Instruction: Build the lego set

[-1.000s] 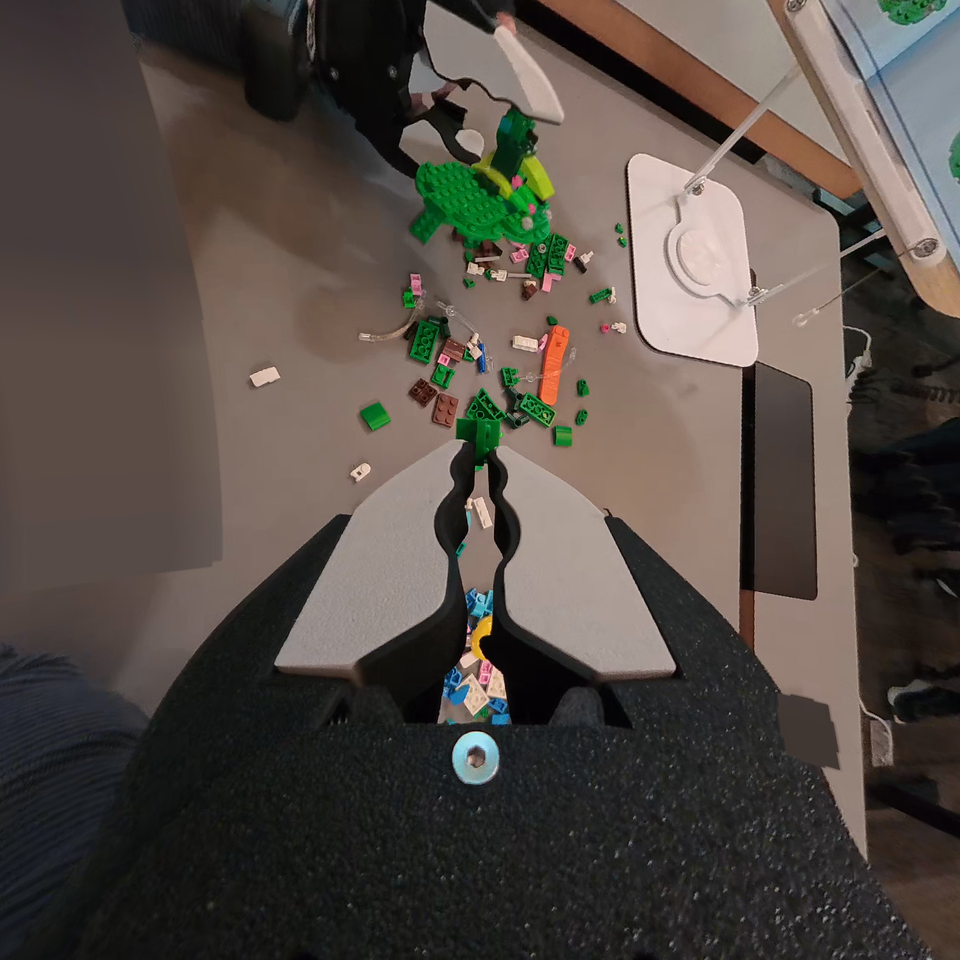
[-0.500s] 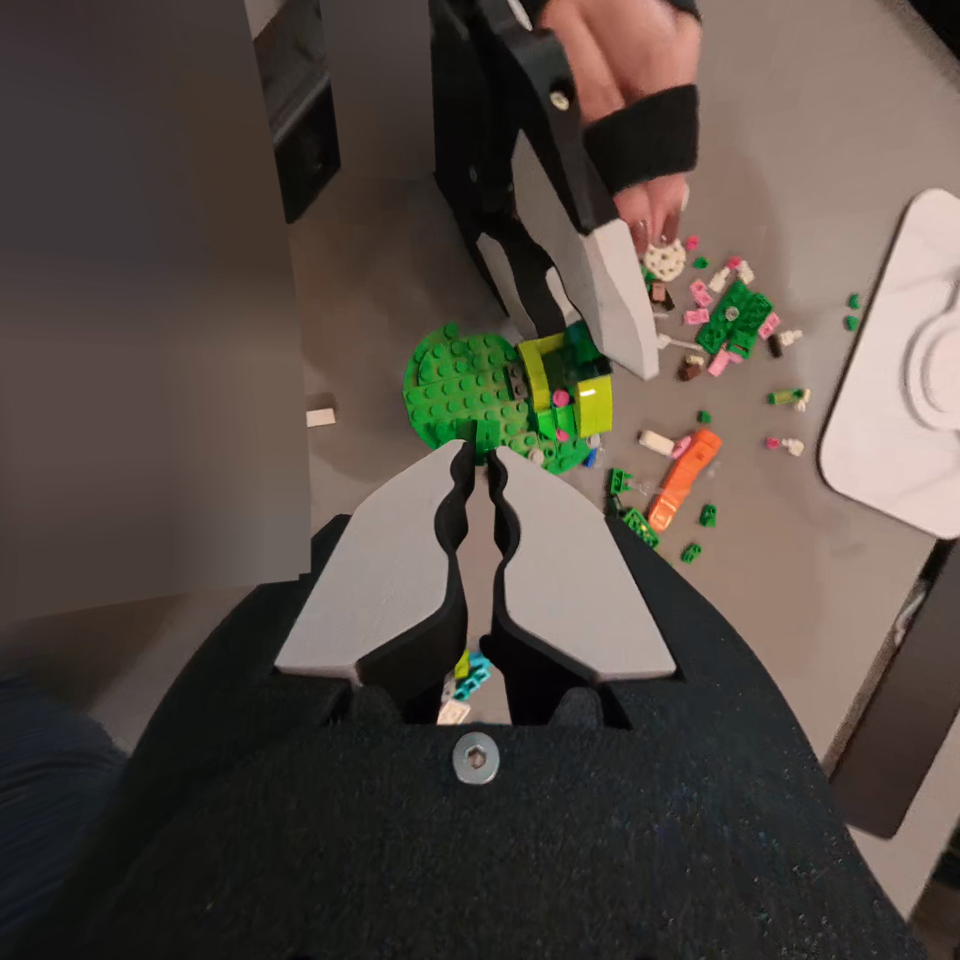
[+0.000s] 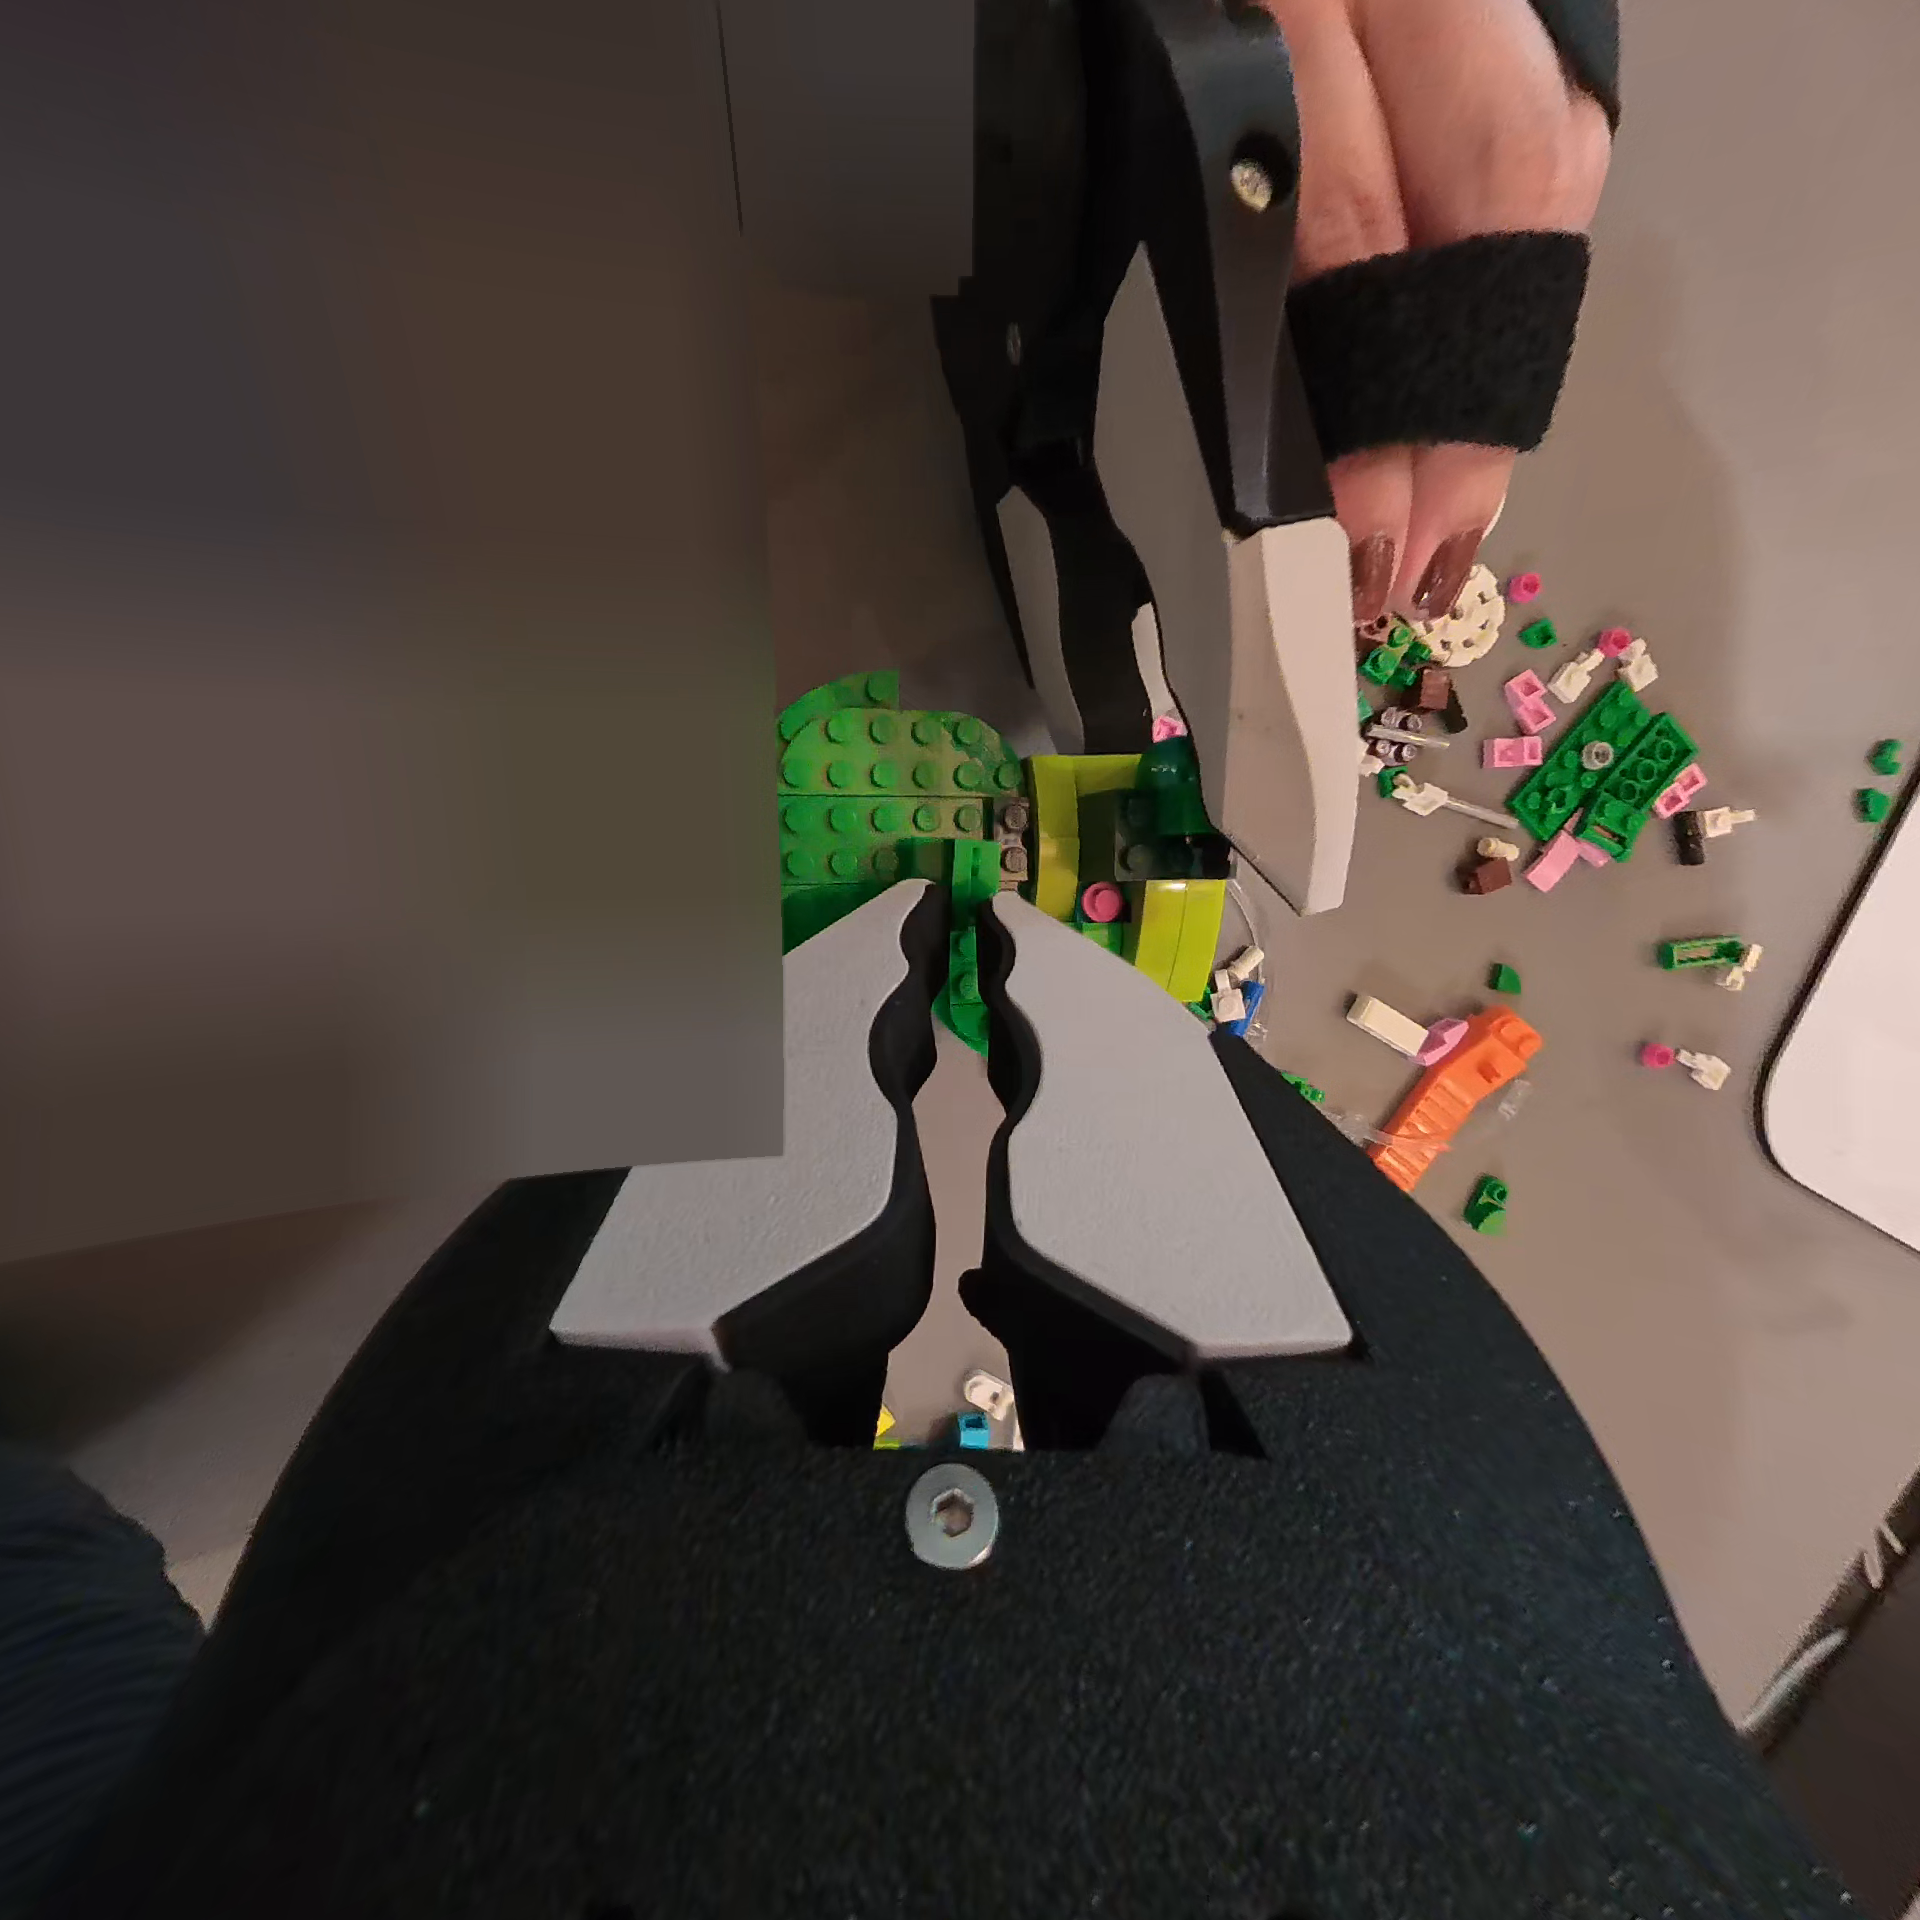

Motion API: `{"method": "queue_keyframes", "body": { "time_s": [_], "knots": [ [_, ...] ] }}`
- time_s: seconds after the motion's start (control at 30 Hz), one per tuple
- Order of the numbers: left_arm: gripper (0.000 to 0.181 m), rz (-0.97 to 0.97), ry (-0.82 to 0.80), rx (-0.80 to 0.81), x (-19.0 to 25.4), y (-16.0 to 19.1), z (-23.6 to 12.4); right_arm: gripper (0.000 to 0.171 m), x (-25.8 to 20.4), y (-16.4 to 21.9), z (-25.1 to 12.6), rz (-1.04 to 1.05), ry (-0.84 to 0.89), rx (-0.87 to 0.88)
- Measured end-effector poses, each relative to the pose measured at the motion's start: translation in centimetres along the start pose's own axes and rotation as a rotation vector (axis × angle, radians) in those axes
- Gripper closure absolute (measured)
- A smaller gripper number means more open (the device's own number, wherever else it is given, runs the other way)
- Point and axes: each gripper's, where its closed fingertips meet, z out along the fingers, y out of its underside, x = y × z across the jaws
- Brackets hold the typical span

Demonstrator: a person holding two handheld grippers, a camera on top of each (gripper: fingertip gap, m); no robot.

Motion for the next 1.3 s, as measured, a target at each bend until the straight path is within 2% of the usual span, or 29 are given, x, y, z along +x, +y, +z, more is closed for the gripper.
{"method": "queue_keyframes", "body": {
  "time_s": [0.97,1.3],
  "knots": [
    [0.133,-0.094,0.009,0.024,-0.14,-0.10,-0.19,0.167,-0.36,-0.17,-0.31,0.016,-0.023,0.026],
    [0.133,-0.064,0.020,0.040,0.01,-0.63,-0.26,0.167,-0.96,-0.41,0.10,0.015,-0.064,0.028]
  ]
}}
